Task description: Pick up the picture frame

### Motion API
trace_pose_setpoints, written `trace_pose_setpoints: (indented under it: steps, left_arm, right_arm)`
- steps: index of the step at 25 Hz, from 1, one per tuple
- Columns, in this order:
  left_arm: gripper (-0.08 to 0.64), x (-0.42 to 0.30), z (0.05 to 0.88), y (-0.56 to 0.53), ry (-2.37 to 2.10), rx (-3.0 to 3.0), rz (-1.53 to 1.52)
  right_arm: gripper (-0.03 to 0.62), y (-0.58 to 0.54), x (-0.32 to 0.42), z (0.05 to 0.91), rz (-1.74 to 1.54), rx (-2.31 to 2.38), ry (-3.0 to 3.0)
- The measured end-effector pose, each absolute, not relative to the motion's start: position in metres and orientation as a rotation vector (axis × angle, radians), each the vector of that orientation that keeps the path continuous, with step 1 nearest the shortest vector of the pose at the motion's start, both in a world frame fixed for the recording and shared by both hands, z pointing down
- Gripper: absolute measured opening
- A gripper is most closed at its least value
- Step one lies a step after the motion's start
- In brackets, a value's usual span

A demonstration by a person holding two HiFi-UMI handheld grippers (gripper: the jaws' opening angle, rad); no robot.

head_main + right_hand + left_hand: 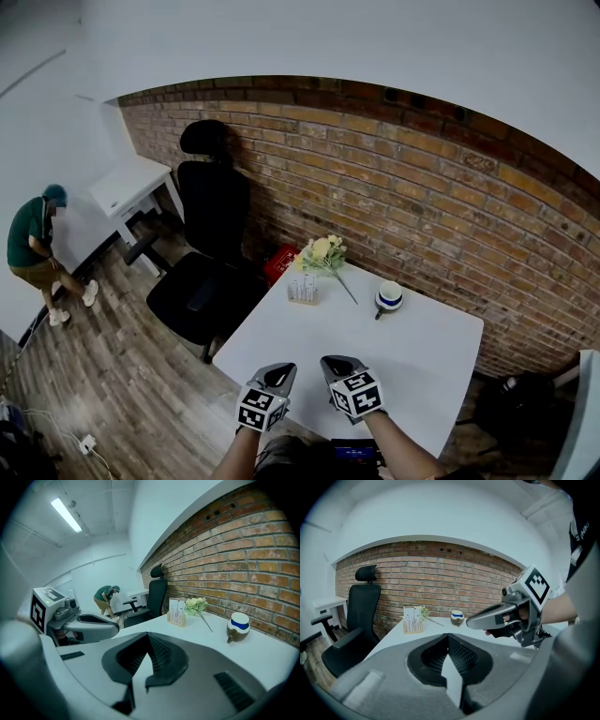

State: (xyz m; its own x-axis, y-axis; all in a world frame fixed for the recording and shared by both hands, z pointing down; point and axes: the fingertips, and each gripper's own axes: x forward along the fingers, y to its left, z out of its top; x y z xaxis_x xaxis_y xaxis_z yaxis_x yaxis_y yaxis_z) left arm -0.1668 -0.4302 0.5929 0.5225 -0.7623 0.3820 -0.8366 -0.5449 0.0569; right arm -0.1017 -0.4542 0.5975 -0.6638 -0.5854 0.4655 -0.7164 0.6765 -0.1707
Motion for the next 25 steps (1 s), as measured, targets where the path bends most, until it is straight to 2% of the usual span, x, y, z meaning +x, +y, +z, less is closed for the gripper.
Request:
trace_pose_setpoints:
  steps: [25]
  left_arm:
    - [0.018, -0.227, 0.665, -0.669, -1.267, 2.478, 0.600]
  right_arm:
    - [0.021, -0.676, -0.136, 0.676, 0.546, 1.261, -2.297]
